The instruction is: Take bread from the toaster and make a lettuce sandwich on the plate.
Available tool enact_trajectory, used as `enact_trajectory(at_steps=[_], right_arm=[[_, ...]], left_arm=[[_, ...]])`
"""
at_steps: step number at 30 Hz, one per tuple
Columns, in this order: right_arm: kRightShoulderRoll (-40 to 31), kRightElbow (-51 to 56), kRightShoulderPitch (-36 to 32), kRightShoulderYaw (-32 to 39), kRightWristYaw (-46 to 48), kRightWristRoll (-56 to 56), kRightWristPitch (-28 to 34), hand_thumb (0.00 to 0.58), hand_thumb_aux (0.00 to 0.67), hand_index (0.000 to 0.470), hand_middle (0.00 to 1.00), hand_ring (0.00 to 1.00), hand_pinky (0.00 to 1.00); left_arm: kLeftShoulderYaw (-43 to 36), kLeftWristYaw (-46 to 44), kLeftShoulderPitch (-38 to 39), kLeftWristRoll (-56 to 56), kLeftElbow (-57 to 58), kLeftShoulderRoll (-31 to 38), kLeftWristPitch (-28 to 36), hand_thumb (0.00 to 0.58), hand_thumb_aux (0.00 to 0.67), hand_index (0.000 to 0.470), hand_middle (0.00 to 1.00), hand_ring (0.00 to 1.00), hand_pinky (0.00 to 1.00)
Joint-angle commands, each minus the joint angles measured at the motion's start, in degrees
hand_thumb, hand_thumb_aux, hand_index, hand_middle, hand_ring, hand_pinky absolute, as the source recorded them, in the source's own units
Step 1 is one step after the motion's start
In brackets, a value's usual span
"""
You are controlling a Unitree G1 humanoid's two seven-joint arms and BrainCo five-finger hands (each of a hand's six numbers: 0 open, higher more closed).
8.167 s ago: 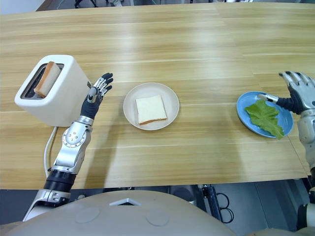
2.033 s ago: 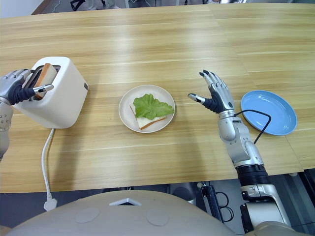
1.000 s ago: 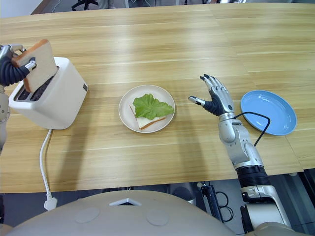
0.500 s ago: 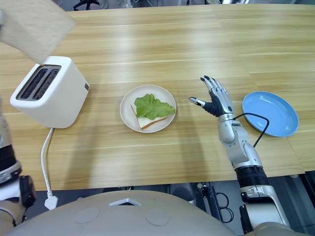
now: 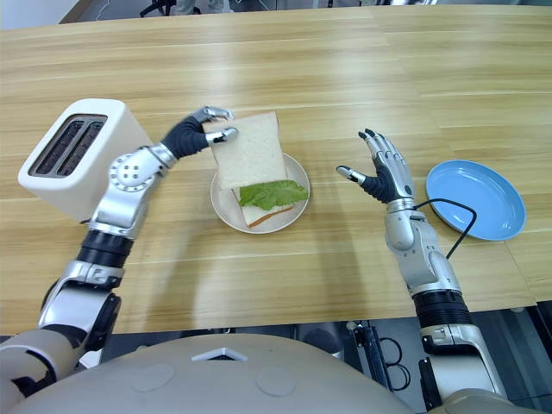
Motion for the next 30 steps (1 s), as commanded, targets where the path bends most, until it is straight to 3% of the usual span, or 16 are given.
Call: enact_trajectory(at_steps=[1, 13, 22, 30], right_arm=[[0.1, 0.1, 0.4, -0.3, 0.0, 0.7, 0.3, 0.0, 0.0, 0.0, 0.0, 0.0, 0.0], [0.2, 0.5, 0.4, 0.5, 0.0, 0.4, 0.6, 0.0, 0.0, 0.0, 0.0, 0.0, 0.0], [0.1, -0.2, 0.2, 1.5, 0.4, -0.4, 0.9, 0.0, 0.0, 0.0, 0.0, 0.0, 0.0], [0.1, -7.8, 1.4, 4.8, 3.7, -2.4, 0.1, 0.0, 0.0, 0.0, 0.0, 0.0, 0.0]], left_arm=[[-1.4, -0.1, -4.3, 3.0, 12.0, -2.3, -4.1, 0.58, 0.67, 0.46, 1.0, 1.0, 1.0], [-3.0, 5.2, -10.0, 10.4, 30.9, -6.9, -10.2, 0.58, 0.67, 0.46, 1.0, 1.0, 1.0], [-5.2, 8.3, -9.6, 15.8, 33.9, -6.5, -10.8, 0.58, 0.67, 0.46, 1.0, 1.0, 1.0], [-8.8, 15.3, -10.6, 23.7, 36.5, -4.3, -13.0, 0.58, 0.67, 0.46, 1.0, 1.0, 1.0]])
